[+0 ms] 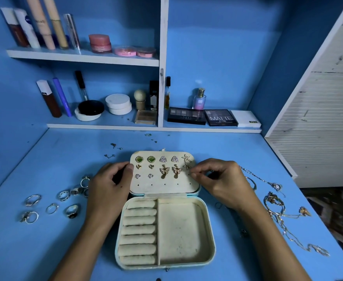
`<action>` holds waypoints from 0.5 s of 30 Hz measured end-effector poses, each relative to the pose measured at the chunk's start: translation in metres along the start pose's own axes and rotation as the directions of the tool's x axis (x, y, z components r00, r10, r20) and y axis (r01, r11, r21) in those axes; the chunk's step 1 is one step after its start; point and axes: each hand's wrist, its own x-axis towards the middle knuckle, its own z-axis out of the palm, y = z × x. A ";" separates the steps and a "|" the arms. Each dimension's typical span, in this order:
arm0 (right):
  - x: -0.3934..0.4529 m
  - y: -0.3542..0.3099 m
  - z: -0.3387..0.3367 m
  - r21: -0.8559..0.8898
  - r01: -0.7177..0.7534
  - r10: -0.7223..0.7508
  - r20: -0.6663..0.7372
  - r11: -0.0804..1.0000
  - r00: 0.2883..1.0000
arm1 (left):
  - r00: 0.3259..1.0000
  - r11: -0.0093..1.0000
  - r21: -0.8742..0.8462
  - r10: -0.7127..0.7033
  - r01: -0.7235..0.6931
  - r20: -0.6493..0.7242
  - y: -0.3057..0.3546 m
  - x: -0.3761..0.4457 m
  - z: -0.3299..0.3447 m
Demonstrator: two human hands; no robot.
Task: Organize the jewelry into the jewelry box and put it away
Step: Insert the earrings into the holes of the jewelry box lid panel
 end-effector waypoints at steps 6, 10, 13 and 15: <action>0.000 0.002 0.002 -0.042 0.020 -0.019 0.021 0.999 1.000 | 1.000 1.000 -0.008 0.008 -0.008 0.000 0.002 -0.001 -0.001; 0.000 0.002 0.002 -0.044 0.030 -0.029 0.019 0.999 0.999 | 1.000 1.000 0.010 0.015 -0.015 0.002 0.001 -0.001 0.000; 0.000 0.002 0.001 -0.052 0.044 -0.043 0.018 0.998 0.999 | 1.000 1.000 0.014 0.015 -0.015 0.000 0.000 0.000 0.000; 0.000 0.003 0.001 -0.060 0.052 -0.051 0.017 0.997 0.999 | 1.000 1.000 0.012 0.007 -0.007 0.000 0.000 0.000 0.000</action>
